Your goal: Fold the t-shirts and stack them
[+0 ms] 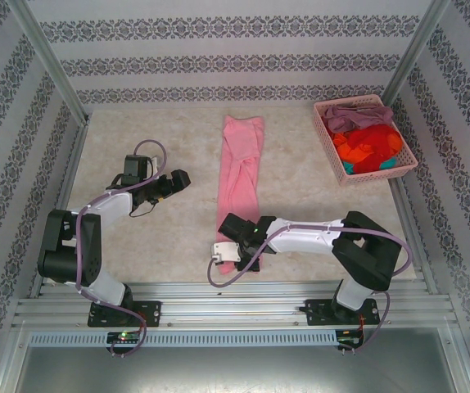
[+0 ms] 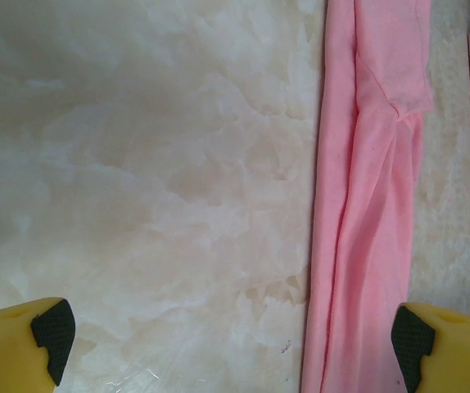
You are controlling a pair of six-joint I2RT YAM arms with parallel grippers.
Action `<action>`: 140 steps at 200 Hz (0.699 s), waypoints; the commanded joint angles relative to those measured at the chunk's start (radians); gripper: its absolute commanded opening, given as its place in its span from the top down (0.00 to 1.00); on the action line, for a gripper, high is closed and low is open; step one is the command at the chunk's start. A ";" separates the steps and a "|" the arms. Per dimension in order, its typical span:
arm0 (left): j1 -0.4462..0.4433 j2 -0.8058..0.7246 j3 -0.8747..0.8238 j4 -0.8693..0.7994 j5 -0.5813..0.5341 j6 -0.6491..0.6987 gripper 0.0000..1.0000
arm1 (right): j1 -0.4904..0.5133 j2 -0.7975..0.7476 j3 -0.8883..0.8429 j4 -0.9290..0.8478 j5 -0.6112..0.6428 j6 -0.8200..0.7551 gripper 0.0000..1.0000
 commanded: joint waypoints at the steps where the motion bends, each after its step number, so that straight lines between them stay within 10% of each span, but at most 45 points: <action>1: 0.008 0.007 -0.005 0.000 0.009 0.024 0.00 | 0.012 -0.028 0.001 -0.076 -0.004 -0.002 1.00; 98: -0.009 -0.136 -0.044 -0.026 -0.162 0.192 0.00 | -0.119 -0.088 0.210 -0.227 0.118 -0.137 1.00; 140: -0.028 -0.291 -0.196 0.212 -0.160 0.408 0.00 | -0.226 0.014 0.355 -0.197 0.163 -0.235 1.00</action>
